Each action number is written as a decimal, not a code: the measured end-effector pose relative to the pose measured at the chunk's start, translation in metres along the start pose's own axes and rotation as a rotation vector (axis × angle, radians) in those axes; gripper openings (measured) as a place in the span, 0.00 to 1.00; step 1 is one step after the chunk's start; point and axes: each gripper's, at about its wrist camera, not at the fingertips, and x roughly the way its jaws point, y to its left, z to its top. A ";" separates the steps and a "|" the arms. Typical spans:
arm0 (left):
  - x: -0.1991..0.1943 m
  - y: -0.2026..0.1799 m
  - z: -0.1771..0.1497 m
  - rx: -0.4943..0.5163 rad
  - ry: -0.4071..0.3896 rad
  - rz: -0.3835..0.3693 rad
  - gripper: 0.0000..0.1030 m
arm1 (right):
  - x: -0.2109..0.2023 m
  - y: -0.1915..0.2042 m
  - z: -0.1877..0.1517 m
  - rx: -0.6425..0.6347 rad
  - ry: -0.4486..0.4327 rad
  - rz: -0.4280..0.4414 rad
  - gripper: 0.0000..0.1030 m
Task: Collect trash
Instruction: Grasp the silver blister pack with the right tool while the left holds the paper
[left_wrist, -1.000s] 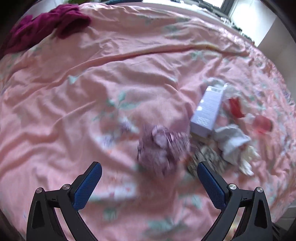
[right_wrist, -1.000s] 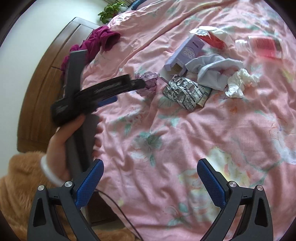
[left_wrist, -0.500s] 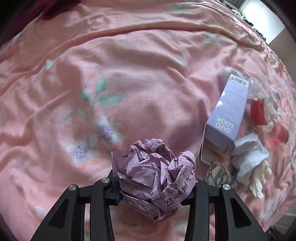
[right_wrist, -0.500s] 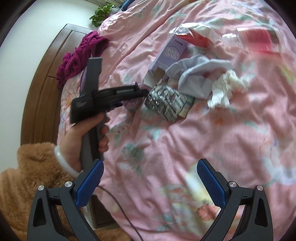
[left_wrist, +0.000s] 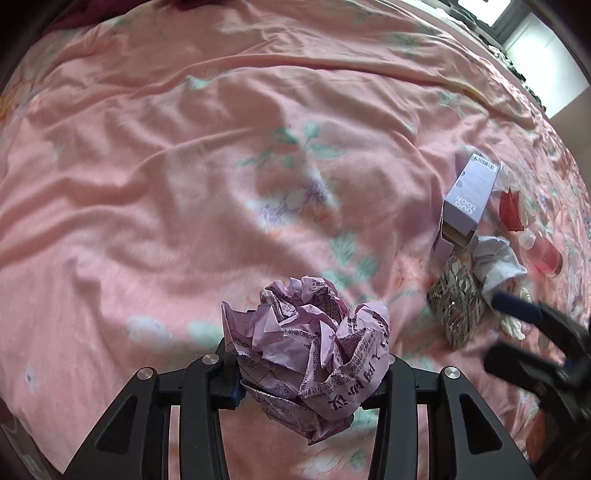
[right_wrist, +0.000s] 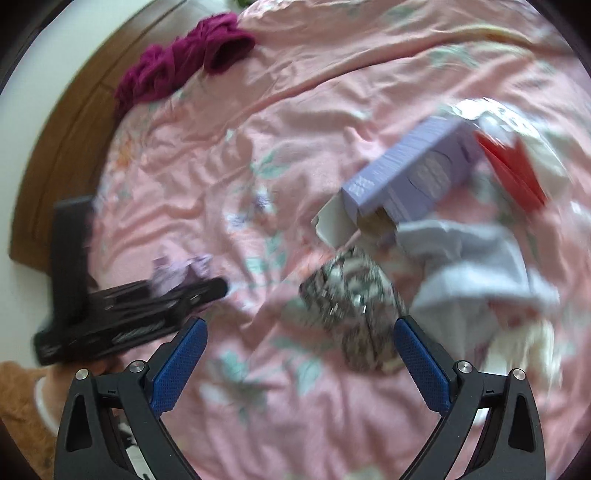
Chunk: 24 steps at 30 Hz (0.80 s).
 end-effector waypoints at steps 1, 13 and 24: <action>0.002 0.000 0.000 -0.005 -0.002 -0.009 0.43 | 0.006 0.001 0.003 -0.025 0.010 -0.019 0.98; 0.011 0.001 -0.009 -0.047 -0.002 -0.086 0.43 | 0.039 -0.005 0.004 -0.170 0.110 -0.151 0.71; 0.015 -0.011 -0.009 -0.012 0.012 -0.098 0.43 | 0.029 0.014 0.004 -0.121 0.084 -0.207 0.55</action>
